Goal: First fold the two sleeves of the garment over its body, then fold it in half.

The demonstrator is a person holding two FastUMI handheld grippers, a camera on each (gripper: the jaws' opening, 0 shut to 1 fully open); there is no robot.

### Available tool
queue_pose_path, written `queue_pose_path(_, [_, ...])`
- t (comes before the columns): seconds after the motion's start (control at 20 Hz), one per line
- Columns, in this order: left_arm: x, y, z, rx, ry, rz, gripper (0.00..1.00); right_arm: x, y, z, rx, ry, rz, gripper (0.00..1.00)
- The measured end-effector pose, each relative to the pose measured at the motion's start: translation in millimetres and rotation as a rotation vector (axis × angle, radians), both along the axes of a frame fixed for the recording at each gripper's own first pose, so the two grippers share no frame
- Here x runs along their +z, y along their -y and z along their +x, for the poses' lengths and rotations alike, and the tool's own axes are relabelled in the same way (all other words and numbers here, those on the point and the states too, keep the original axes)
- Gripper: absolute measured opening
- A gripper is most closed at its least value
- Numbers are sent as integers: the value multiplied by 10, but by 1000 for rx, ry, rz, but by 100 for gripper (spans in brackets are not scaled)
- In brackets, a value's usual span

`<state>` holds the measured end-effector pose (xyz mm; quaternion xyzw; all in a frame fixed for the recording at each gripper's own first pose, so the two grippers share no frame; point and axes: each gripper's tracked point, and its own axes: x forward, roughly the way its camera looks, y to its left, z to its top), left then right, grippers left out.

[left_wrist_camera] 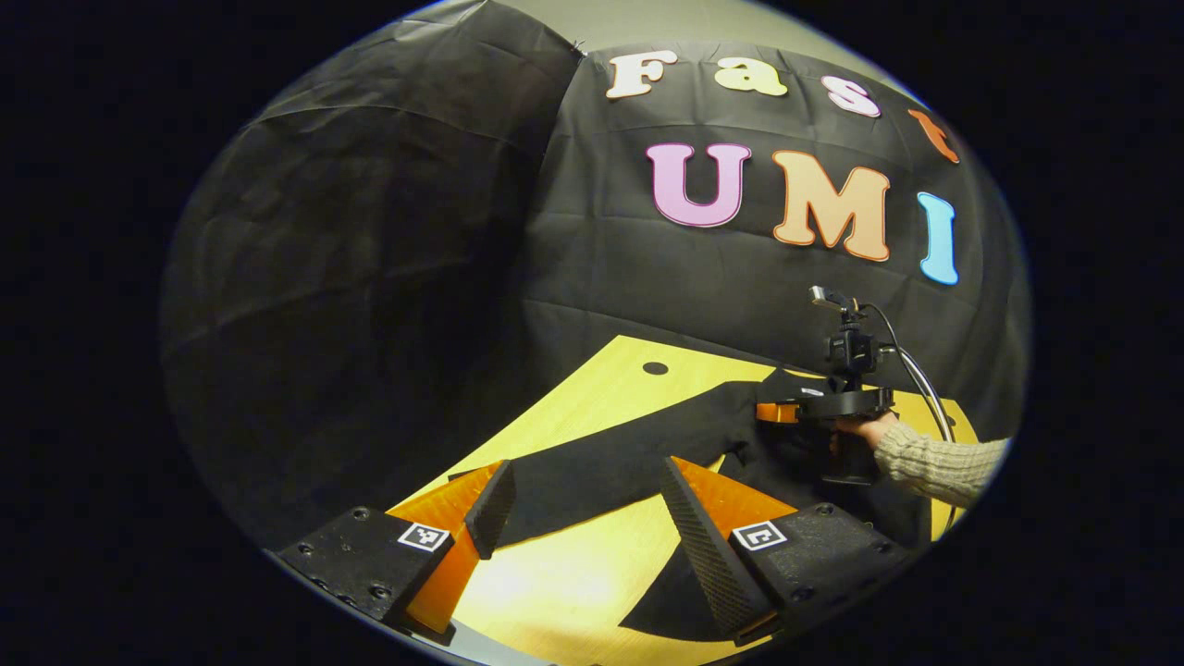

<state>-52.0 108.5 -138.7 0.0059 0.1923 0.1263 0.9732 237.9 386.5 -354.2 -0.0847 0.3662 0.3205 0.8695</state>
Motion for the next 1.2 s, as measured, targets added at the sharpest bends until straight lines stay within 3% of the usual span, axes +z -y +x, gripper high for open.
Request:
queue_pose_path(0.2, [-108,-86,97,1,-10,15,95,176,114,3,3,42,-21,99])
queue_pose_path(0.5, [-546,-465,188,59,-81,41,95,1026,494,-131,-39,159,96,99])
queue_pose_path(0.75, [-840,-659,250,100,-118,15,95,1557,1223,-264,-169,268,165,98])
queue_pose_path(1.2, [-1434,-978,64,175,-242,26,95,2034,2857,-730,-413,412,109,98])
